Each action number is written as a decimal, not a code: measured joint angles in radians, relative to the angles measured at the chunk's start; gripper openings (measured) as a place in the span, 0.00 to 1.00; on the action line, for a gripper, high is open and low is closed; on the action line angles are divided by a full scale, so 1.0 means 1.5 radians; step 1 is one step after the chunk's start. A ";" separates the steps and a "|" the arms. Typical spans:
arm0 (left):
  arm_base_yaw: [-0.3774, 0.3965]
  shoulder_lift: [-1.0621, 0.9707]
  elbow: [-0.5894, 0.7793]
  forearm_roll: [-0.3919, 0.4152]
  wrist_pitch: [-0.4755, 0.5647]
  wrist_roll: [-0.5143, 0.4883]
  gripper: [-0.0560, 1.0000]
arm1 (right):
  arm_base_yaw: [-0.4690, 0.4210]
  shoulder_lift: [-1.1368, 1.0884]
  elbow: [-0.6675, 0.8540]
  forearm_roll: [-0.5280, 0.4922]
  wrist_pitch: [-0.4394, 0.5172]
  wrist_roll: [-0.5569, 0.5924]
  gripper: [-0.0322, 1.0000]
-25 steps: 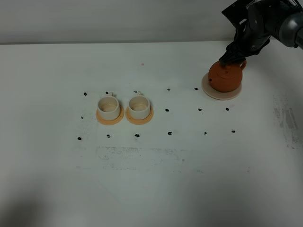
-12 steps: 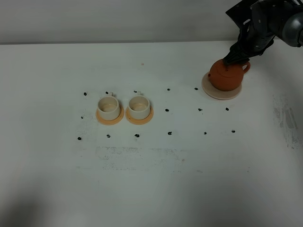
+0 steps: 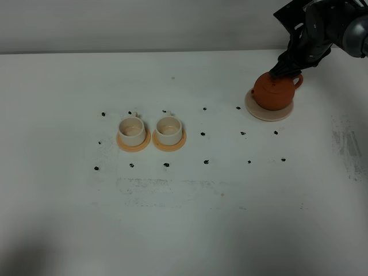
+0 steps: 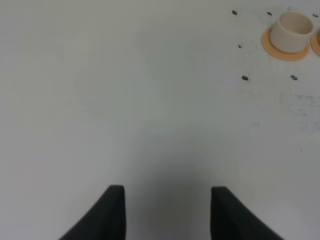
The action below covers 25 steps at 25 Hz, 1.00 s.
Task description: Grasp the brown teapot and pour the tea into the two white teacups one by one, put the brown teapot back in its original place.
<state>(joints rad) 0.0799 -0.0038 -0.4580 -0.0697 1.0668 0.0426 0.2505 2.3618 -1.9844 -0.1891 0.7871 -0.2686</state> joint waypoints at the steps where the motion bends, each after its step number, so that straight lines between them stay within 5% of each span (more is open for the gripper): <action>1: 0.000 0.000 0.000 0.000 0.000 0.000 0.46 | 0.000 0.000 0.000 0.000 -0.003 0.000 0.53; 9: 0.000 0.000 0.000 0.000 0.000 0.000 0.46 | 0.000 0.001 -0.001 0.000 -0.041 0.000 0.53; 17: 0.000 0.000 0.000 0.000 0.000 0.000 0.46 | 0.000 -0.007 -0.058 -0.001 0.026 -0.010 0.53; 25: 0.000 0.000 0.000 0.000 0.000 0.000 0.46 | 0.000 -0.089 -0.054 0.068 0.069 -0.174 0.53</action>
<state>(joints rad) 0.0799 -0.0038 -0.4580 -0.0697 1.0668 0.0426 0.2505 2.2285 -2.0656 -0.0871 0.8905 -0.5298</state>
